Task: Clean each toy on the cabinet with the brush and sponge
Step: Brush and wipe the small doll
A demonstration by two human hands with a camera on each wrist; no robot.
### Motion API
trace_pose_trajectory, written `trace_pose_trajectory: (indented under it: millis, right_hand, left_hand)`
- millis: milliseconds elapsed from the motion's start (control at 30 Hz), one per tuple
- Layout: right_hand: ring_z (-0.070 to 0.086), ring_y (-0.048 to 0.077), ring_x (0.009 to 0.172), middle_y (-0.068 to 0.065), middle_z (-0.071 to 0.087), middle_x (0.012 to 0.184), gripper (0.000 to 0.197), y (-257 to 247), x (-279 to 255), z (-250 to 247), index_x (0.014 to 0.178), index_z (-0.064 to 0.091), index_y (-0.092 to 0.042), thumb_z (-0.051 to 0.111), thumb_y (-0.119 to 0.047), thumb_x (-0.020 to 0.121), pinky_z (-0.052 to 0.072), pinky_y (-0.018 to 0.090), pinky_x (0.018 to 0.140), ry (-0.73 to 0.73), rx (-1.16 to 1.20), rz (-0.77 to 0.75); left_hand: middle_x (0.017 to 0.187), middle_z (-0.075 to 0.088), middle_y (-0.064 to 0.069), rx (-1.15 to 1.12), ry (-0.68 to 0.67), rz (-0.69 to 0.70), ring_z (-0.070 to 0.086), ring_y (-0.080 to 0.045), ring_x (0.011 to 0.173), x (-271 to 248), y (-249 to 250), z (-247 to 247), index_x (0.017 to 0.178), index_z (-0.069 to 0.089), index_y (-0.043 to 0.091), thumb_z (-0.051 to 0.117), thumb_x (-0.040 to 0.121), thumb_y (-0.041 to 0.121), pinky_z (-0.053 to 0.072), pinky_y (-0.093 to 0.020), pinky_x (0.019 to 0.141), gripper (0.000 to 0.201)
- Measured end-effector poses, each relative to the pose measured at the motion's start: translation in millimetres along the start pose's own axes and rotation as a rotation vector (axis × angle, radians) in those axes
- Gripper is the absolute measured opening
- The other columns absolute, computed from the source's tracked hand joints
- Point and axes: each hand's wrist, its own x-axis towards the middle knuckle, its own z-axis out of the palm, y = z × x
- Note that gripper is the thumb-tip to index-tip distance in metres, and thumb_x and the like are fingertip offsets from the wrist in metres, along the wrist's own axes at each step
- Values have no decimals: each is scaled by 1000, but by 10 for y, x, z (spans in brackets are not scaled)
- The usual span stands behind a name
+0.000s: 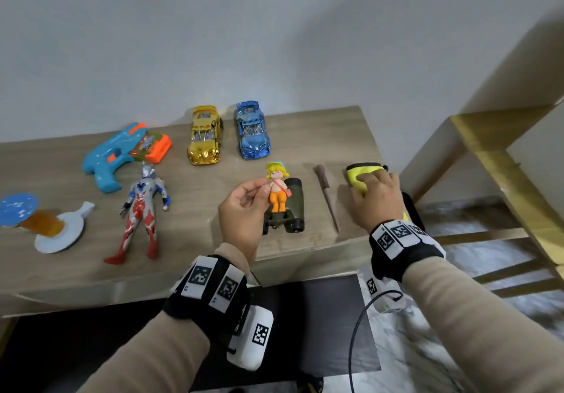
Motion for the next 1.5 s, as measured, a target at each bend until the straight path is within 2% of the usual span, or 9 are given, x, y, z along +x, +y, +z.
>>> trace_pose_trajectory:
  millis: [233, 367, 500, 633, 800, 967, 1167, 1300, 1500]
  right_hand:
    - [46, 43, 110, 17, 46, 137, 39, 414, 113, 58, 119, 62, -18, 56, -5, 83, 34, 37, 96, -346, -39, 23]
    - [55, 34, 112, 15, 55, 128, 36, 167, 195, -101, 114, 65, -18, 54, -8, 82, 36, 28, 96, -163, 190, -1]
    - [52, 17, 104, 15, 57, 122, 42, -555, 130, -406, 114, 65, -19, 58, 1, 79, 31, 13, 93, 0, 447, -339]
    - [56, 37, 101, 18, 57, 119, 46, -1037, -166, -381, 111, 65, -25, 61, 3, 74, 48, 48, 86, -92, 408, -591]
    - [58, 32, 97, 7, 60, 116, 45, -1171, -394, -463, 101, 64, -35, 36, -12, 74, 45, 54, 80, -235, 332, -737]
    - [56, 13, 102, 12, 58, 119, 40, -1628, -156, -650, 111, 67, -20, 49, -3, 80, 36, 5, 88, -66, 562, -537]
    - [56, 2, 106, -4, 62, 114, 38, -1810, -461, -576, 112, 61, -33, 56, -6, 86, 40, 19, 96, -420, 658, -436]
    - [56, -13, 96, -2, 64, 116, 40, -1923, -402, -705, 110, 59, -37, 55, -4, 89, 41, 8, 87, -389, 783, -292]
    - [64, 23, 88, 6, 68, 104, 39, -2240, -380, -701, 108, 61, -42, 54, -8, 90, 51, 36, 82, -562, 1083, -17]
  left_hand:
    - [85, 69, -2, 45, 4, 27, 66, -11, 77, -80, -17, 152, 90, 65, 17, 58, 90, 2, 56, -25, 75, 16]
    - [82, 68, -1, 37, 22, 43, 67, -3, 72, -82, 41, 155, 89, 65, 15, 58, 90, 1, 56, -20, 71, 16]
    - [82, 69, -4, 17, 64, 52, 67, -6, 72, -67, 121, 115, 89, 66, 13, 61, 89, 1, 55, -21, 72, 13]
    - [81, 69, 0, 14, 128, 105, 66, -4, 70, -46, 278, 30, 96, 68, 8, 62, 87, 0, 55, -19, 71, 13]
    - [84, 70, 0, -11, 189, 154, 67, 1, 69, 39, 498, -366, 91, 68, 14, 65, 86, 2, 54, -16, 68, 13]
    - [83, 70, 2, 32, 86, 228, 66, 3, 69, -18, 674, -636, 85, 65, 19, 62, 88, 4, 52, -13, 66, 16]
    - [83, 69, 6, -20, 90, 301, 65, 4, 72, 118, 872, -982, 83, 65, 22, 61, 88, 0, 50, -12, 67, 23]
    - [85, 70, 3, -12, 8, 281, 67, -5, 79, 133, 836, -1123, 82, 66, 22, 62, 86, -2, 53, -21, 76, 24]
    - [84, 69, -2, -65, -14, 232, 65, -12, 78, 117, 844, -1051, 82, 64, 20, 60, 88, -2, 54, -30, 78, 23]
